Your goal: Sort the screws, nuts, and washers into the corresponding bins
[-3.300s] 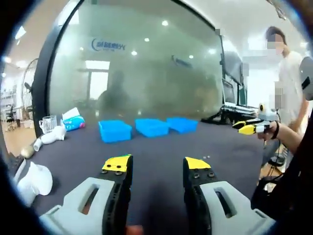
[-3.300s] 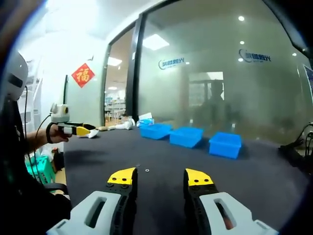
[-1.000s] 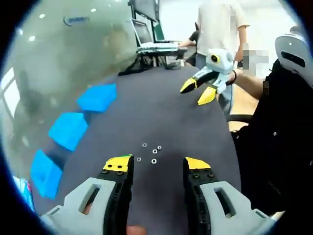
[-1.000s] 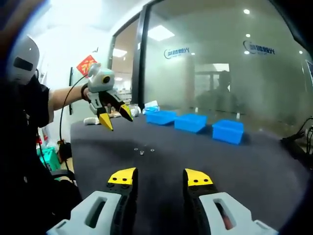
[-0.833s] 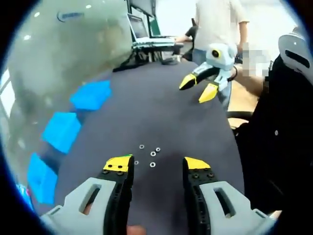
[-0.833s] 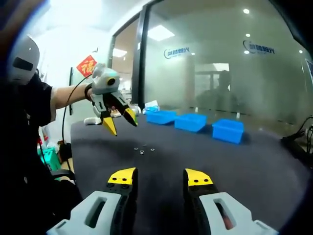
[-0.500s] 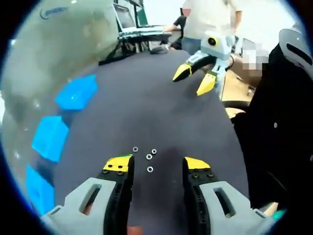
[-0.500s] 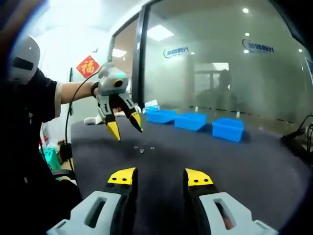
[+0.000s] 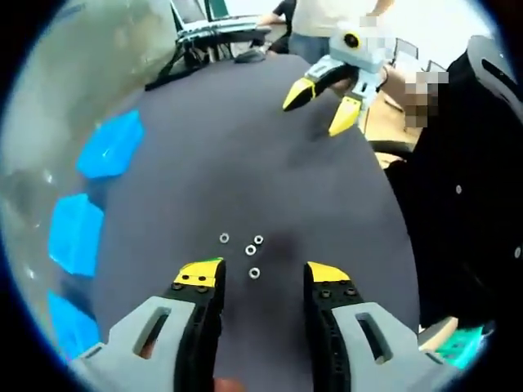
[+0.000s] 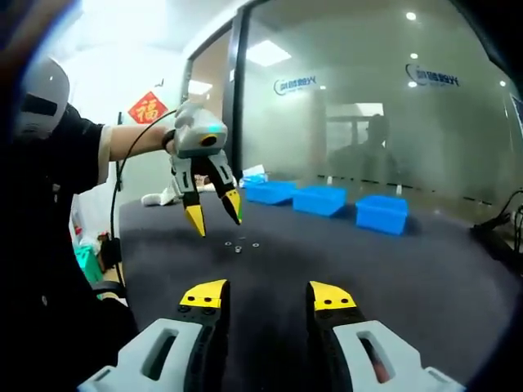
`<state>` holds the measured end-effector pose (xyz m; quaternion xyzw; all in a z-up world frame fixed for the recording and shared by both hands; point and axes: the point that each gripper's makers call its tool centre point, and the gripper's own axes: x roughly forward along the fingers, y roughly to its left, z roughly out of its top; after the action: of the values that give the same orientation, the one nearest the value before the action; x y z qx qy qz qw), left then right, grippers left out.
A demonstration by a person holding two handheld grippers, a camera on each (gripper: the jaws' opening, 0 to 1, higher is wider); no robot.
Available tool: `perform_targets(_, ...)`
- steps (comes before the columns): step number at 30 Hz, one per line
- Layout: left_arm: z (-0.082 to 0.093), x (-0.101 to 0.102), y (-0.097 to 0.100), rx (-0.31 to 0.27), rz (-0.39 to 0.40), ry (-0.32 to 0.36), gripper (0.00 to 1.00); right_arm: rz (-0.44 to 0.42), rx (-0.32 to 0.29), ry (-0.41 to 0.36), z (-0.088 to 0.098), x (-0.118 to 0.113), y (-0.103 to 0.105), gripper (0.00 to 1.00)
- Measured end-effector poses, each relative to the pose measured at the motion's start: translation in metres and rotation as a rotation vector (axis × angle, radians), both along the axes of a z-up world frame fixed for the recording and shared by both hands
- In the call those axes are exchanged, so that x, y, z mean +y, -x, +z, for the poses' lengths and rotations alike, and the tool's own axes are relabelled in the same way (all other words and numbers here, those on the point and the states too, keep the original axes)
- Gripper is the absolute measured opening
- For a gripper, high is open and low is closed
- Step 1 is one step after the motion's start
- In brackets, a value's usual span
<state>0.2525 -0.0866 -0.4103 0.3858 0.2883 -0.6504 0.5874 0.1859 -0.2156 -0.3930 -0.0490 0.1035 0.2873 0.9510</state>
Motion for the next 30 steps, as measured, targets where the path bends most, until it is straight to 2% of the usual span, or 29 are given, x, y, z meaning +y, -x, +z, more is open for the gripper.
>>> perform_targets(4,-0.003,0.005,-0.003,0.015,0.037,-0.044,0.35,0.001,-0.001,-0.003,0.000,0.001,0.000,0.34)
perform_targets(6,-0.006,0.010,-0.007,0.030,0.105,-0.075,0.35,0.003,-0.001,-0.003,0.000,0.002,0.000,0.34)
perform_targets(7,-0.006,0.009,-0.007,0.035,0.108,-0.073,0.35,0.004,-0.002,-0.002,0.000,0.002,0.000,0.34)
perform_targets(9,-0.007,0.013,-0.004,0.036,0.091,-0.096,0.35,0.005,-0.003,-0.005,0.000,0.002,0.001,0.34)
perform_targets(17,-0.005,0.016,-0.004,0.027,0.087,-0.116,0.35,0.007,-0.005,-0.010,0.001,0.003,0.001,0.34)
perform_targets(30,-0.003,0.007,0.001,0.020,0.028,-0.133,0.35,0.007,-0.003,-0.016,0.000,0.002,0.001,0.34)
